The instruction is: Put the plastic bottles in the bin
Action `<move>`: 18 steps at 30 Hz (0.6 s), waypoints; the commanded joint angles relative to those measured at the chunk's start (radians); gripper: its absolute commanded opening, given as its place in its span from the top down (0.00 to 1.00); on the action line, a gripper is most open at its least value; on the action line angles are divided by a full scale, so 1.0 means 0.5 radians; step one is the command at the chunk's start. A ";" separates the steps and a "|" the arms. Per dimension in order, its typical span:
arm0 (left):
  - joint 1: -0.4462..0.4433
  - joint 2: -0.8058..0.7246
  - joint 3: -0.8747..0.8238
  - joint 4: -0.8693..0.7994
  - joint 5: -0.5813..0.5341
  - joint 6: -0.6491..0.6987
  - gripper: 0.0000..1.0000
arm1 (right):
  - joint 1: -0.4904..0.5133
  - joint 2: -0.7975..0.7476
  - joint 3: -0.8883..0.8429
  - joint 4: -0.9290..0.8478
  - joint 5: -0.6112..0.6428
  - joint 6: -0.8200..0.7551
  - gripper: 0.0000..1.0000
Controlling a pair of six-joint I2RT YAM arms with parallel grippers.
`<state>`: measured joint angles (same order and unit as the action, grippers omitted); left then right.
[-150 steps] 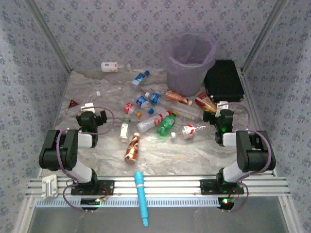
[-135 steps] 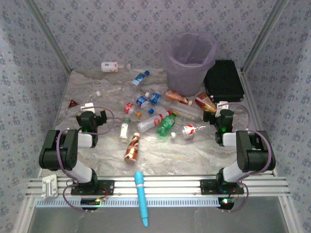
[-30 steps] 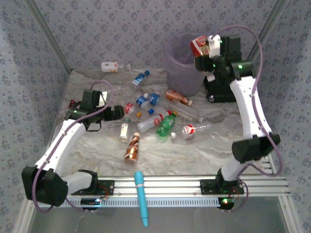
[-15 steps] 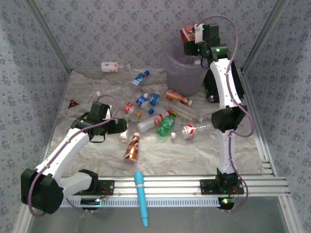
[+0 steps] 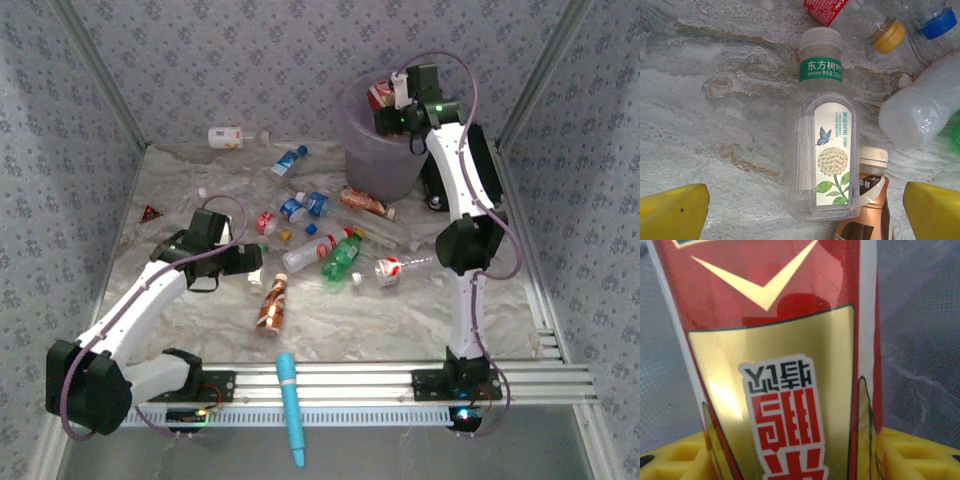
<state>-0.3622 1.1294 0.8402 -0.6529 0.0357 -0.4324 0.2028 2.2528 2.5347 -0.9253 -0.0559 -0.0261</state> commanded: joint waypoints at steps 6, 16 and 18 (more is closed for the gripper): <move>-0.009 0.023 0.054 0.009 0.014 -0.010 0.01 | 0.050 -0.274 -0.103 -0.366 0.073 -0.028 0.48; -0.006 0.096 0.165 -0.014 -0.071 0.154 0.01 | 0.120 -0.452 -0.274 -0.225 0.281 -0.115 0.48; 0.000 0.131 0.186 0.004 -0.087 0.186 0.01 | 0.094 -0.388 -0.209 -0.200 0.293 -0.118 0.48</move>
<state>-0.3622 1.1801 0.8879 -0.6537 0.0189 -0.3870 0.2695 2.0506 2.4077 -1.0592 0.0425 -0.0624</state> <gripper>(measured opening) 0.989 0.606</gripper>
